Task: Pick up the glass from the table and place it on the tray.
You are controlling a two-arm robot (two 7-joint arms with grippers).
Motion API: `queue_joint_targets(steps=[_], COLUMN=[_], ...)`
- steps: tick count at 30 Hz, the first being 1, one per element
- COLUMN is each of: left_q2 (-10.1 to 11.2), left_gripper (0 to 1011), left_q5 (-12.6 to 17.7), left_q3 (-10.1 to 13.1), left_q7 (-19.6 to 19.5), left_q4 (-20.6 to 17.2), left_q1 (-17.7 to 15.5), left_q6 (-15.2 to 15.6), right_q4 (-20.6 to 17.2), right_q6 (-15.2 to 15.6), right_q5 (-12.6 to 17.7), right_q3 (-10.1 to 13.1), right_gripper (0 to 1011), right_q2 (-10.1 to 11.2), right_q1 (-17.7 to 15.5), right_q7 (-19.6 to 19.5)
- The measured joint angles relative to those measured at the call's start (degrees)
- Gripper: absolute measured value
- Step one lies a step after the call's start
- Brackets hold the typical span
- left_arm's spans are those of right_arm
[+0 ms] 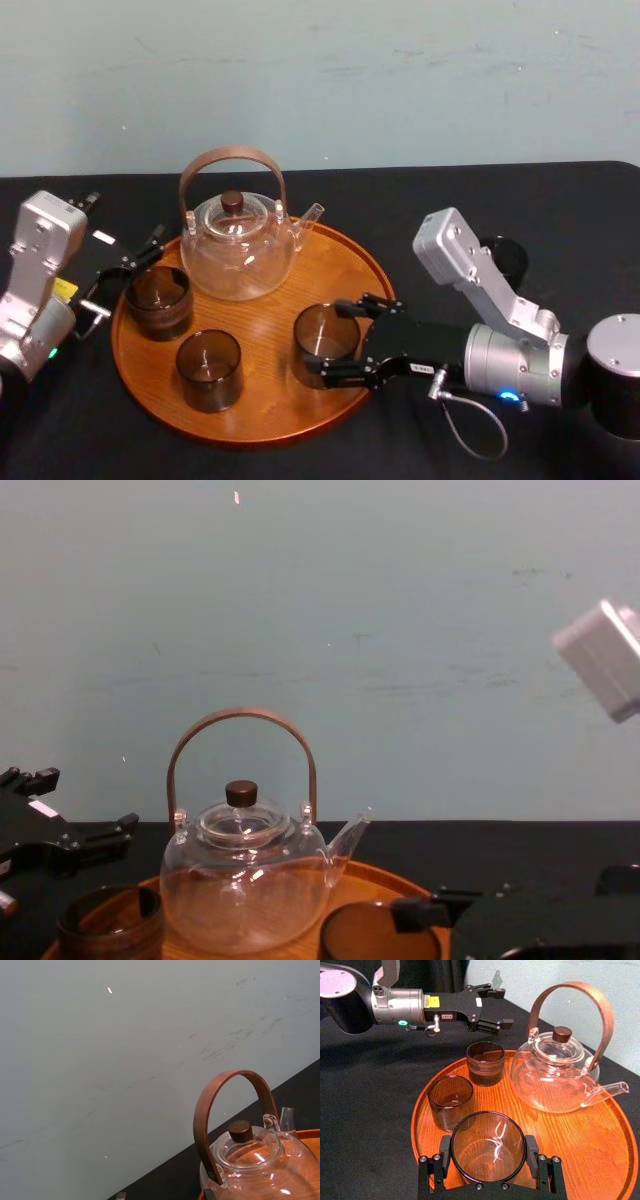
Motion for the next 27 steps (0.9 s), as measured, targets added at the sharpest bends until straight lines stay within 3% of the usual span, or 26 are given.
queue_joint_targets(steps=[27], left_q2=[0.0], left_gripper=[1001], left_q5=[0.0], left_q3=[0.0], left_q7=[0.0], left_q4=[0.0], left_q1=[0.0], left_q6=[0.0], right_q4=[6.3], right_q6=[0.0], right_q5=[-0.6], right_q3=[-2.3], right_gripper=[900], right_q2=[-2.6], right_q1=[2.8], right_q7=[0.6])
